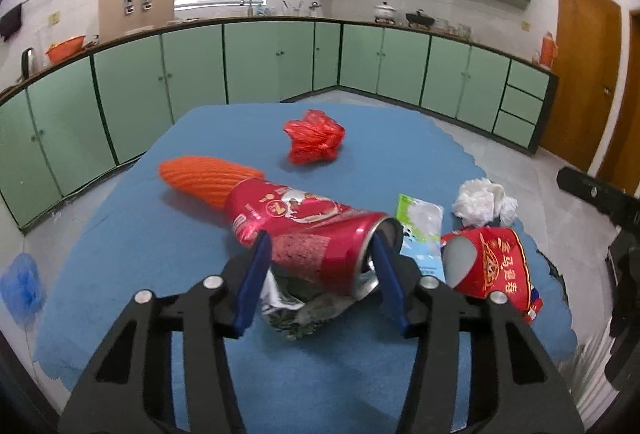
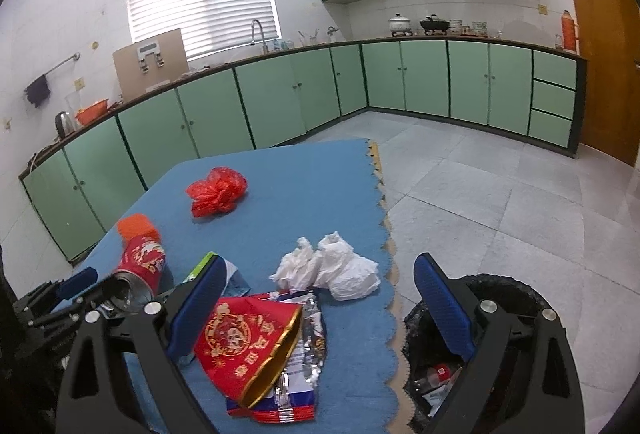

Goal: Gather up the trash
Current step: 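Move both tools back over the table toward the red can, then grasp the red gold-trimmed packet with the right tool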

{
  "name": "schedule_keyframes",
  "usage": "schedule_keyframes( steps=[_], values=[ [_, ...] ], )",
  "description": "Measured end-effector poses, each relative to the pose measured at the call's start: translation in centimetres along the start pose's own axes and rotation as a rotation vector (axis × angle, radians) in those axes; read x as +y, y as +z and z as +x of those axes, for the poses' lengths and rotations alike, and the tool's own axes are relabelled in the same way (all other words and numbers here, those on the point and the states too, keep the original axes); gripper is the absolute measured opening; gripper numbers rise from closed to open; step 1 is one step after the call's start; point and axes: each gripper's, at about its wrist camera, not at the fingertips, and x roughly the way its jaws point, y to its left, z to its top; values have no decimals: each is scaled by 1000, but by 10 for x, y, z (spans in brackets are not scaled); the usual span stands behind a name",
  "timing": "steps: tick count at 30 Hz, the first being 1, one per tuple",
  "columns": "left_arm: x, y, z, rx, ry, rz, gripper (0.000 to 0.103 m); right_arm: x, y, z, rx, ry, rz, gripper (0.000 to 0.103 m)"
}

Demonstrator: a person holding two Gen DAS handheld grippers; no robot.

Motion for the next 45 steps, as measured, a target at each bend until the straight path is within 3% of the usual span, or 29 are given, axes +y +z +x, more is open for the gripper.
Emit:
schedule_keyframes(
  steps=[19,22,24,31,37,42,45],
  values=[
    [-5,-6,12,18,-2,33,42,7,-4,7,25,9,-22,92],
    [-5,-5,10,23,-9,26,45,6,-6,8,28,11,-20,92],
    [-7,-6,7,18,-18,26,57,6,-6,8,29,11,-21,92],
    [-26,-12,-3,3,-30,61,61,3,-7,7,27,11,-18,91],
    [-46,-15,-8,-8,-64,98,47,-4,-6,5,17,2,-3,91],
    [-50,-18,2,26,-57,96,28,-11,-7,4,17,-7,9,91],
    [-52,-16,-5,0,-58,95,28,-12,-8,5,19,-11,14,91]
  ],
)
